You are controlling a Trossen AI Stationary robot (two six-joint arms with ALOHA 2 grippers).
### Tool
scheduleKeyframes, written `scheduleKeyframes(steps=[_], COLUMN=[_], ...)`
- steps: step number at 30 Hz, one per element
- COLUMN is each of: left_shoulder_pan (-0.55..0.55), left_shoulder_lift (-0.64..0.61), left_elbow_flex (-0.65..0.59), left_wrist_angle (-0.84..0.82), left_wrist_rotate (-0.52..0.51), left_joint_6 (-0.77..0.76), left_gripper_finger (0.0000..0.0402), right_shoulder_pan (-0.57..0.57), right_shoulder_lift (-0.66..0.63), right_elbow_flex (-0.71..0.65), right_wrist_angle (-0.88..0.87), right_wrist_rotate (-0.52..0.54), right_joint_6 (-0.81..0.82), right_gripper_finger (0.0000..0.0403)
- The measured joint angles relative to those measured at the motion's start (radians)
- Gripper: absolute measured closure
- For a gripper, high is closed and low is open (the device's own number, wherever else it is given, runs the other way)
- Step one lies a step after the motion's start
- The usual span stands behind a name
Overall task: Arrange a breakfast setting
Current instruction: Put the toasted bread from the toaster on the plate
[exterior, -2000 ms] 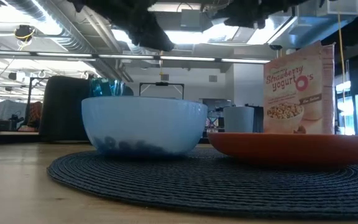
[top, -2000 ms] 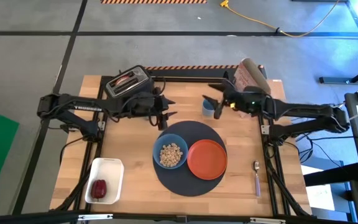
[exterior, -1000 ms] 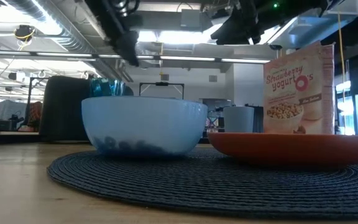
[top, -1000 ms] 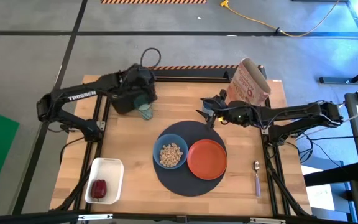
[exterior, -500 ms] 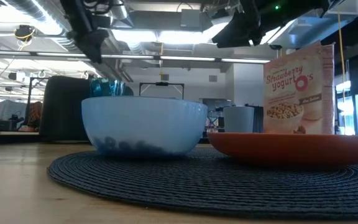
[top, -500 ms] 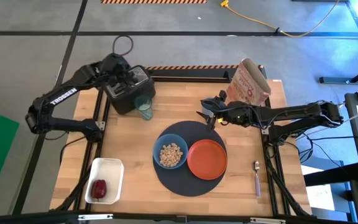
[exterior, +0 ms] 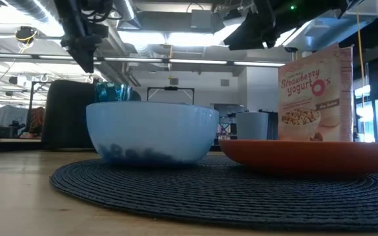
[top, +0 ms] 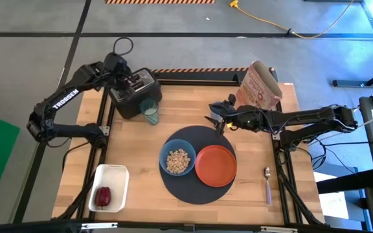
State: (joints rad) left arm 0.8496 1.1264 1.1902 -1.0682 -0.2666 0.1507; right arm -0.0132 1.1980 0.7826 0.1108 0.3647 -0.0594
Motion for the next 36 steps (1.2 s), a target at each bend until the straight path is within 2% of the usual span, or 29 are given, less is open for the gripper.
scheduleKeyframes(steps=[29, 36], left_shoulder_pan=[0.089, 0.091], left_shoulder_lift=[0.0, 0.0], left_elbow_flex=[-0.088, -0.089], left_wrist_angle=[0.093, 0.097], left_wrist_rotate=[0.025, 0.072], left_joint_6=[0.063, 0.064], left_gripper_finger=[0.0257, 0.0257], right_shoulder_pan=[0.0, 0.0], right_shoulder_lift=[0.0, 0.0], right_elbow_flex=[0.0, 0.0], right_wrist_angle=[0.002, 0.002], right_wrist_rotate=[-0.022, -0.022], right_joint_6=[0.002, 0.002], right_gripper_finger=[0.0153, 0.0153])
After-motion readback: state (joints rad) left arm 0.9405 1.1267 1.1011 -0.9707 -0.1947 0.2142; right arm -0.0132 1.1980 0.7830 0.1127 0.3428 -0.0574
